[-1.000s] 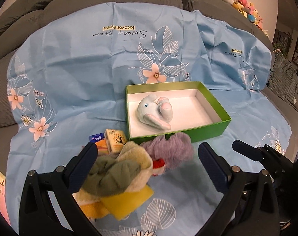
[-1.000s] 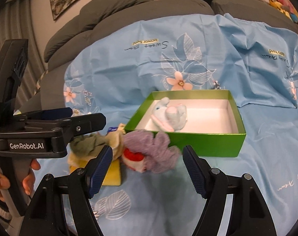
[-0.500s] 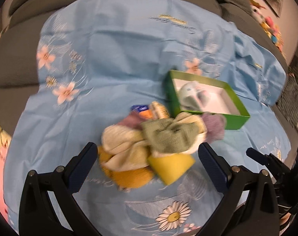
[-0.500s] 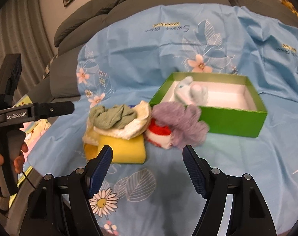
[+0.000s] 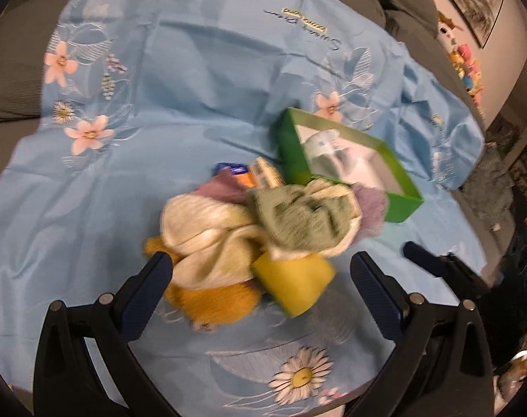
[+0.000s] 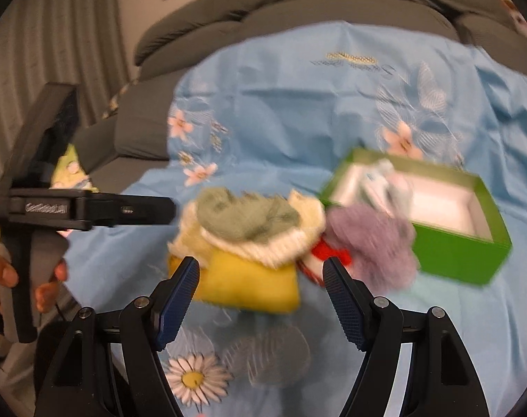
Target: Organize soft objects
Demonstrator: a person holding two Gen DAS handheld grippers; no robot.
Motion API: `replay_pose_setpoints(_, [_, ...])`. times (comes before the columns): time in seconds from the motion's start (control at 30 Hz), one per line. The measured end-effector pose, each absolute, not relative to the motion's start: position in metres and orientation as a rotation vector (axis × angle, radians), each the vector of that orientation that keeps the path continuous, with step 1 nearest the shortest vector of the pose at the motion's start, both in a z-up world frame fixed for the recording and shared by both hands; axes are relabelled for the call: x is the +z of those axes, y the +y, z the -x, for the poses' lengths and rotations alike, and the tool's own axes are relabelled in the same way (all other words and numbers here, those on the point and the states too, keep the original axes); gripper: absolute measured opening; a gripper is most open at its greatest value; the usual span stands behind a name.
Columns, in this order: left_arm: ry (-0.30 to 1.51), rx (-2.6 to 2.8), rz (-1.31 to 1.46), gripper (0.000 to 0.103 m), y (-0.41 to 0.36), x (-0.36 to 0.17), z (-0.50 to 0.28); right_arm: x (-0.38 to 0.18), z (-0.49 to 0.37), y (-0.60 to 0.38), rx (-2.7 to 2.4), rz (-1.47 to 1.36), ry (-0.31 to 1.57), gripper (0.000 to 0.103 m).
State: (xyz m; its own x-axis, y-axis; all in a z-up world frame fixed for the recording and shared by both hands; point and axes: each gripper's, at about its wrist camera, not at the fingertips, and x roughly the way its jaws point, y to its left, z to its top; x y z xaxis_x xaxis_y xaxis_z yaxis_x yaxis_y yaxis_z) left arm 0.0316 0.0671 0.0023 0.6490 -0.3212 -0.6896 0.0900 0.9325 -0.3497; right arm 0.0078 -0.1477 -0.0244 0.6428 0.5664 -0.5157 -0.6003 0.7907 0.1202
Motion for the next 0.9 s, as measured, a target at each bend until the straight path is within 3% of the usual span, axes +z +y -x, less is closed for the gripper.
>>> replay_pose_setpoints(0.13, [0.846,-0.308,0.348,0.1,0.061,0.005,-0.053,-0.021,-0.02,-0.125,0.691,0.118,0.535,0.075])
replay_pose_setpoints(0.33, [0.907,-0.35,0.405,0.084,0.059,-0.006,-0.075,-0.024,-0.041,-0.112,0.706,0.106,0.547,0.068])
replay_pose_setpoints(0.47, [0.933,-0.386,0.459,0.07,0.063,-0.011,-0.085,-0.027,-0.052,-0.112,0.725,0.083,0.577,0.052])
replay_pose_setpoints(0.57, [0.954,-0.393,0.493,0.053,0.065,-0.015,-0.089,-0.029,-0.054,-0.11,0.738,0.091,0.59,0.037])
replay_pose_setpoints(0.63, [0.953,-0.383,0.507,0.047,0.068,-0.015,-0.089,-0.03,-0.054,-0.108,0.742,0.098,0.591,0.027])
replay_pose_setpoints(0.7, [0.946,-0.378,0.516,0.034,0.07,-0.013,-0.088,-0.029,-0.053,-0.108,0.741,0.102,0.583,0.015])
replay_pose_setpoints(0.8, [0.936,-0.379,0.502,0.017,0.07,-0.009,-0.086,-0.027,-0.051,-0.106,0.742,0.111,0.573,0.006])
replay_pose_setpoints(0.9, [0.915,-0.364,0.47,0.012,0.067,-0.003,-0.081,-0.02,-0.046,-0.103,0.749,0.126,0.543,0.005])
